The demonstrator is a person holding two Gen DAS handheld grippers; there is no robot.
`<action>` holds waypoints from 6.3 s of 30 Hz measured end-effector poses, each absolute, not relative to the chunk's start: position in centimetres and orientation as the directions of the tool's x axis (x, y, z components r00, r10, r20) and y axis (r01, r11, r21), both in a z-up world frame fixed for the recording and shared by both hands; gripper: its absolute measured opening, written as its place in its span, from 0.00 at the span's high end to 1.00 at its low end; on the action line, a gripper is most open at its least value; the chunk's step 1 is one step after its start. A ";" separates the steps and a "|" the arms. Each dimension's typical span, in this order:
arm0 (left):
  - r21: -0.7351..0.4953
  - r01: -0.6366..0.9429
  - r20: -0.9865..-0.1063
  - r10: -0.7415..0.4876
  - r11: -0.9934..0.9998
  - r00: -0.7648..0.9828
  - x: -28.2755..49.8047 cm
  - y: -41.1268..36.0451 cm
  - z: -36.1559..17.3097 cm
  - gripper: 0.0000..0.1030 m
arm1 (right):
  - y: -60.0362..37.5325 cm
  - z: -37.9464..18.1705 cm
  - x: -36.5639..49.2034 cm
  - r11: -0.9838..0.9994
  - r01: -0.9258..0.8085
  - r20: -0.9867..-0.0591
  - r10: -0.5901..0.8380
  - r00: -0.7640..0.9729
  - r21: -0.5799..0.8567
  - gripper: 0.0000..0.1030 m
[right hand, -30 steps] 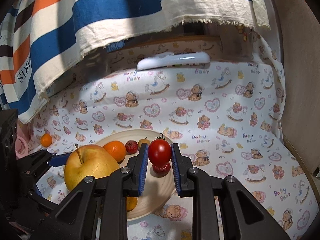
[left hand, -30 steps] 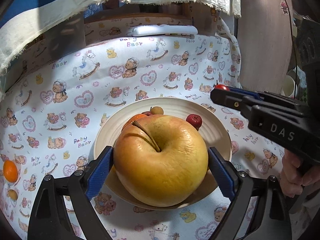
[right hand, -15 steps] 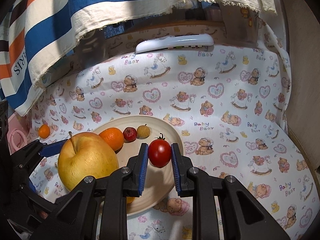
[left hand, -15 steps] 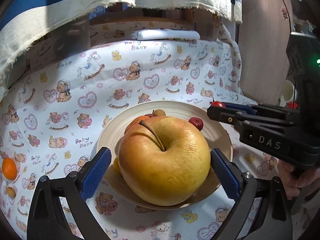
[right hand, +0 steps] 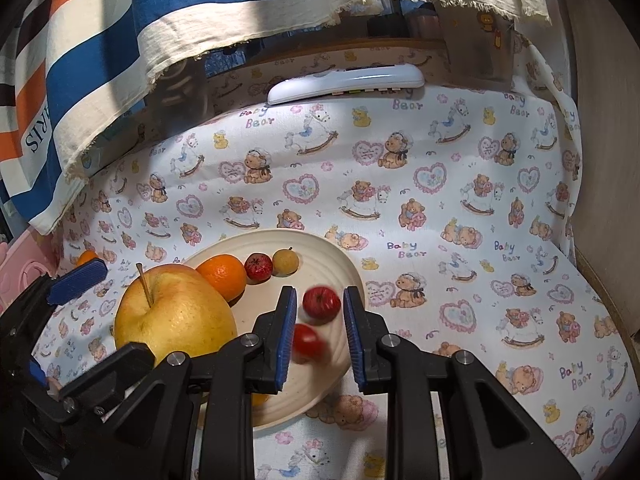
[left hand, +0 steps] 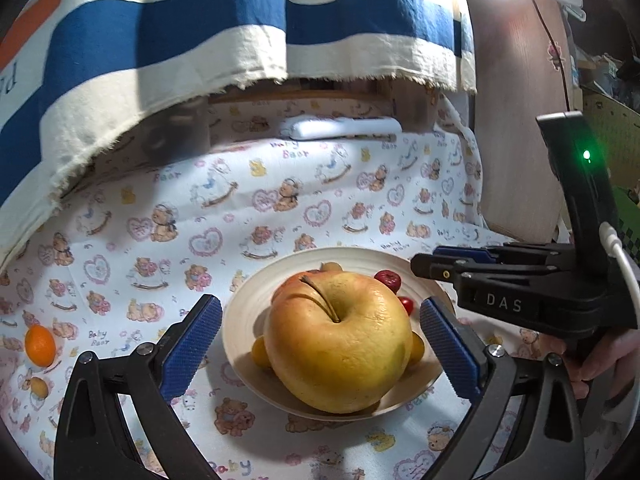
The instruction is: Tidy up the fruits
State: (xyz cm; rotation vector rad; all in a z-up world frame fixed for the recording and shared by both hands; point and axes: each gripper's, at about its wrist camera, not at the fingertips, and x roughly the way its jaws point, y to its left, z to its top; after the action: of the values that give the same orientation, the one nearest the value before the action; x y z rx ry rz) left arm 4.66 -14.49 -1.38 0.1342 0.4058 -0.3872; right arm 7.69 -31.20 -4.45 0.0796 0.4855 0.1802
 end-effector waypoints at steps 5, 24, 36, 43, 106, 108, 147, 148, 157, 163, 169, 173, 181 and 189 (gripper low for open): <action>0.049 0.357 -0.341 -0.320 0.933 0.884 3.5 -13.7 -0.9 0.03 | -31.0 -4.3 7.2 0.983 -0.149 -0.437 0.180 0.881 0.103 0.68; 0.013 0.336 -0.288 -0.318 0.942 0.903 1.9 -10.4 -0.4 0.01 | -30.0 -2.2 2.7 0.998 -0.062 -0.157 0.060 0.986 -0.006 0.00; 0.009 0.088 -0.230 -0.084 0.996 0.970 0.6 0.7 2.5 0.01 | -29.5 -2.4 2.6 0.997 -0.072 -0.153 0.066 0.986 -0.031 0.00; -0.005 -0.005 -0.249 0.003 1.000 0.969 1.0 5.5 1.0 0.01 | -29.2 -2.4 2.6 0.996 -0.076 -0.150 0.068 0.986 -0.048 0.00; -0.215 -0.185 -0.698 -0.018 0.959 0.716 9.4 13.8 -6.4 0.80 | -6.1 -1.7 8.6 0.892 -0.452 -0.510 0.395 0.764 0.013 0.33; -0.192 -0.192 -0.696 0.004 0.963 0.718 9.0 13.6 -6.0 0.80 | -5.5 -1.9 8.9 0.882 -0.470 -0.517 0.412 0.750 0.020 0.35; -0.256 -0.373 -0.644 0.130 0.892 0.754 4.3 17.9 -2.6 0.79 | 8.9 -5.7 17.8 0.777 -0.625 -0.668 0.505 0.547 0.077 0.41; -0.255 -0.375 -0.646 0.131 0.891 0.752 4.3 17.9 -2.6 0.79 | 9.0 -5.7 17.8 0.776 -0.626 -0.669 0.505 0.545 0.077 0.41; -0.261 -0.379 -0.657 0.124 0.888 0.744 4.5 18.0 -2.8 0.79 | 10.5 -7.5 19.2 0.745 -0.656 -0.715 0.524 0.462 0.123 0.47; -0.261 -0.370 -0.659 0.116 0.892 0.743 4.6 17.8 -2.9 0.79 | 9.2 -7.3 18.8 0.769 -0.628 -0.706 0.512 0.489 0.123 0.51; -0.242 -0.345 -0.656 0.109 0.907 0.747 4.9 16.9 -2.6 0.79 | 5.6 -5.8 16.2 0.796 -0.602 -0.679 0.476 0.559 0.061 0.51; -0.235 -0.322 -0.657 0.095 0.917 0.748 5.2 16.2 -2.7 0.79 | 2.5 -5.1 13.9 0.814 -0.579 -0.673 0.457 0.581 0.051 0.51; -0.209 -0.264 -0.642 0.071 0.942 0.763 5.4 14.5 -2.5 0.79 | 0.6 -5.6 10.8 0.828 -0.560 -0.650 0.408 0.641 -0.033 0.51; -0.209 -0.284 -0.647 0.086 0.936 0.758 5.3 15.1 -2.6 0.79 | 0.7 -6.9 11.2 0.827 -0.561 -0.666 0.403 0.628 -0.028 0.51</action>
State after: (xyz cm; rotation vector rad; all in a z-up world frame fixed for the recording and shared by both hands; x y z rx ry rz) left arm 5.34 15.09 -2.65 -0.3058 0.6841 0.2050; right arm 11.23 0.70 -6.87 -0.2434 0.6991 0.5584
